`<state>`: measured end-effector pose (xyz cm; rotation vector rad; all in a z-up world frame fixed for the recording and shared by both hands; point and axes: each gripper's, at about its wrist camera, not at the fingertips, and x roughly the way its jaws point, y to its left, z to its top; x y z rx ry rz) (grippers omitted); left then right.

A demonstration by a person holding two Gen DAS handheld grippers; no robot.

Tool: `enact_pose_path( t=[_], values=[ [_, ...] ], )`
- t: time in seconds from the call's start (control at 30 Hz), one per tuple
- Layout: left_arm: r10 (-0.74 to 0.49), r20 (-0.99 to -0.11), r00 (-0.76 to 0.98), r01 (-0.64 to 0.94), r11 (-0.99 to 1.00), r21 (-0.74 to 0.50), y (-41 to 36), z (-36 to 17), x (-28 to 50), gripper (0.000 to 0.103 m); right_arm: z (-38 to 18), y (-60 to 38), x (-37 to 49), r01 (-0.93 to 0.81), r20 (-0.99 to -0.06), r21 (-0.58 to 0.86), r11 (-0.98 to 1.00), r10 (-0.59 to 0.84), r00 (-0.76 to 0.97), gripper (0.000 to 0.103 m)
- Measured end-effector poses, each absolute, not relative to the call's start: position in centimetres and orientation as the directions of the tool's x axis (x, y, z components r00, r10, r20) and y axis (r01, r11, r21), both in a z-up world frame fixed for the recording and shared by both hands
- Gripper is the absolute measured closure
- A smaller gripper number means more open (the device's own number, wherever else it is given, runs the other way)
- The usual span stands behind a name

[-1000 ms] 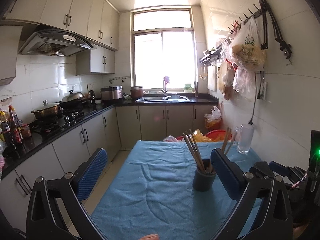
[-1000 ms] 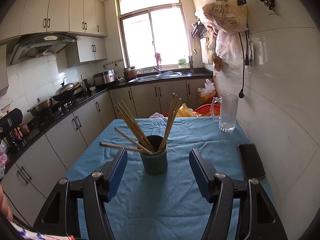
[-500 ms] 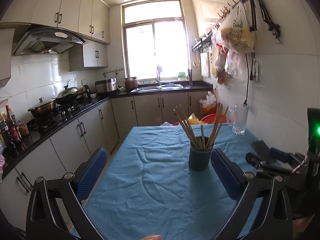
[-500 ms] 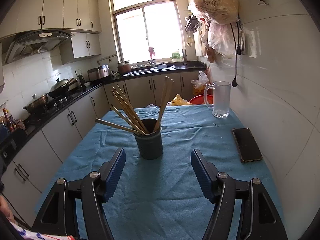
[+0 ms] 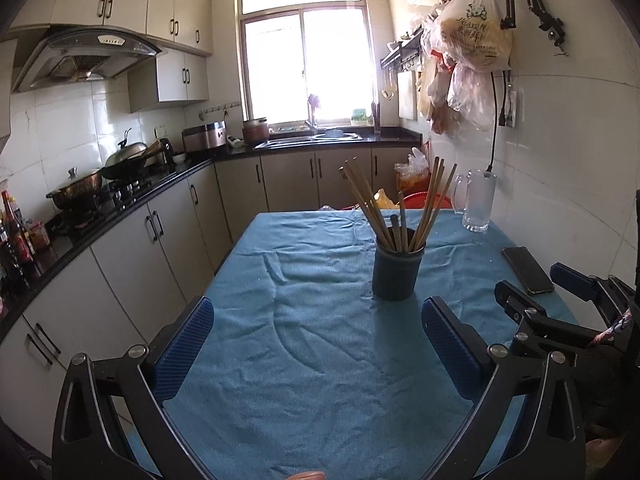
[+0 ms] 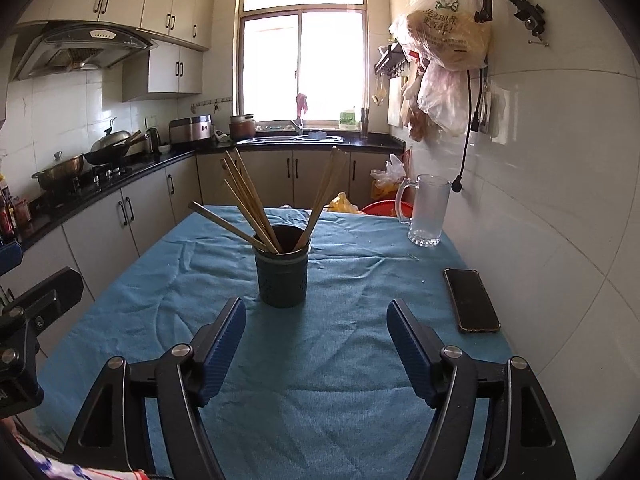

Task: Organize utensils

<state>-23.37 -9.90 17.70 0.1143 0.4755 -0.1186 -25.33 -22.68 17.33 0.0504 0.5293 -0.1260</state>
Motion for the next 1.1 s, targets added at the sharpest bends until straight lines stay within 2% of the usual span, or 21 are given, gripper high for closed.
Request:
enact_pose_path(
  t=[1.1],
  values=[
    [-0.094,-0.592,0.8,0.14,0.99,0.031,-8.9,13.6,-18.9,0.0,12.9,-22.5,-21.8,0.149,-0.621,-0.001,0.989,-0.117,0.775,0.024]
  ],
)
